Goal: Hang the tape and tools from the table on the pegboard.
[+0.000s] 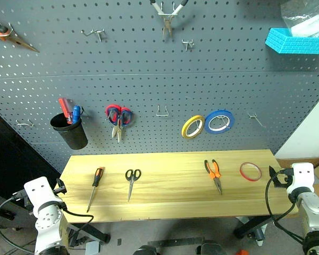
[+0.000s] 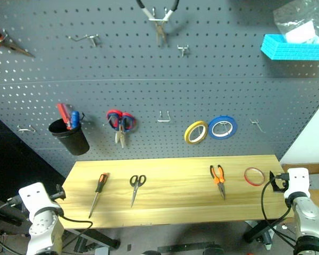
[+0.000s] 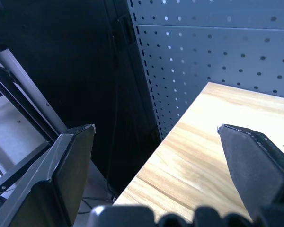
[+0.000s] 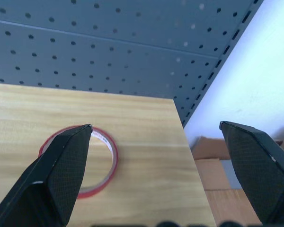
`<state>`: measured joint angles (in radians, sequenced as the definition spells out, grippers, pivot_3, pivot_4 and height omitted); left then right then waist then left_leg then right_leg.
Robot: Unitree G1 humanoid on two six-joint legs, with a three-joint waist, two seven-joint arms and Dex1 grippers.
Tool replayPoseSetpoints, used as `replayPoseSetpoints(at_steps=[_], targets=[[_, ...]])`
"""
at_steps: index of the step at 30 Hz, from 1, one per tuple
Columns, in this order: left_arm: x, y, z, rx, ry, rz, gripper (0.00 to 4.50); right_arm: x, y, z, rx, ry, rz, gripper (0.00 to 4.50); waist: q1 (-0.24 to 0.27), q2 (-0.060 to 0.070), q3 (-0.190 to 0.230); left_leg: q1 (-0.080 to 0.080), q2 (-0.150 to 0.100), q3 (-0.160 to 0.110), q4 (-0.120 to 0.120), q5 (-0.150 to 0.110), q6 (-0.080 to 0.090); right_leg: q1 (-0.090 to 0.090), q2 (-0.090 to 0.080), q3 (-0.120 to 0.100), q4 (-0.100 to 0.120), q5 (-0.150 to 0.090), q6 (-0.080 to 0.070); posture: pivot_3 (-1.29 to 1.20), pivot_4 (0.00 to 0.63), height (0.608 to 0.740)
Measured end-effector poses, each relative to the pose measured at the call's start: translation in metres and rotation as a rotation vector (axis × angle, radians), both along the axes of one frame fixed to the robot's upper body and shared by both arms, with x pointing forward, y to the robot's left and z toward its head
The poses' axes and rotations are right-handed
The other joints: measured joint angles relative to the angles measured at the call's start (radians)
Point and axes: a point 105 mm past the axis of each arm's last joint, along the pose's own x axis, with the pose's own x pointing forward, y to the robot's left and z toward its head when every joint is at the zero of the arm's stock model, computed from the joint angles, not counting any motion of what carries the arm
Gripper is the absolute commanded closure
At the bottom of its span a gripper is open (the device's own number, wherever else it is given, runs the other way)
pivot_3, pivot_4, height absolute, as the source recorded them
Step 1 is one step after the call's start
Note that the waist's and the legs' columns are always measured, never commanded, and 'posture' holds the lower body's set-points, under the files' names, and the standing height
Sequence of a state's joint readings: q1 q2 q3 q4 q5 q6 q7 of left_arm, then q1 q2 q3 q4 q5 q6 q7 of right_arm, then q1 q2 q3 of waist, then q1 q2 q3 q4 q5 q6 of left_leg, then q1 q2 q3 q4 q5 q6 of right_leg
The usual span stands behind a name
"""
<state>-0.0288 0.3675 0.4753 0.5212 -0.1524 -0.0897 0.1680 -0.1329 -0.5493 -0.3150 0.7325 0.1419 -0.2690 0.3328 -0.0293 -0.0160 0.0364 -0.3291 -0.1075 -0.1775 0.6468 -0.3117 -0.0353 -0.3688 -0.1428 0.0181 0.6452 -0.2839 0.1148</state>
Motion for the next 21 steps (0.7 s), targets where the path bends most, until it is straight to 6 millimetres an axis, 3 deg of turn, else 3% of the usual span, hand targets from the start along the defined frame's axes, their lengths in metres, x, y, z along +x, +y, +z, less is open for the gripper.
replayPoseSetpoints(at_steps=[8, 14, 17, 21], targets=[[-0.001, 0.001, 0.002, 0.015, 0.01, 0.024, 0.04, 0.001, 0.003, 0.001, 0.0, -0.001, 0.022, 0.0, 0.0, 0.0, 0.0, 0.0, 0.0, 0.0, 0.0, 0.0, 0.0, 0.0, 0.0, 0.0, 0.0, 0.0, 0.0, -0.01, 0.014, 0.74], [-0.014, 0.005, -0.014, -0.134, 0.032, 0.118, 0.04, 0.002, 0.01, 0.002, 0.011, 0.003, 0.086, 0.0, 0.0, -0.001, 0.0, 0.0, 0.0, 0.0, 0.0, 0.0, 0.0, 0.0, 0.0, 0.0, 0.0, 0.0, 0.0, -0.01, 0.028, 0.74], [-0.016, 0.007, -0.009, -0.18, -0.004, 0.15, 0.04, 0.006, 0.016, 0.011, 0.021, -0.018, 0.12, 0.0, 0.001, -0.001, 0.001, 0.0, 0.0, 0.0, 0.0, 0.0, 0.0, 0.0, 0.0, 0.0, 0.0, 0.0, 0.0, -0.02, 0.047, 0.74], [-0.005, -0.008, 0.001, -0.305, -0.094, 0.12, 0.04, 0.005, 0.028, 0.016, 0.032, -0.012, 0.169, 0.0, 0.003, -0.003, 0.006, -0.001, 0.0, -0.001, 0.0, 0.0, 0.0, 0.0, 0.0, 0.0, 0.0, 0.0, 0.0, -0.03, 0.074, 0.74]])
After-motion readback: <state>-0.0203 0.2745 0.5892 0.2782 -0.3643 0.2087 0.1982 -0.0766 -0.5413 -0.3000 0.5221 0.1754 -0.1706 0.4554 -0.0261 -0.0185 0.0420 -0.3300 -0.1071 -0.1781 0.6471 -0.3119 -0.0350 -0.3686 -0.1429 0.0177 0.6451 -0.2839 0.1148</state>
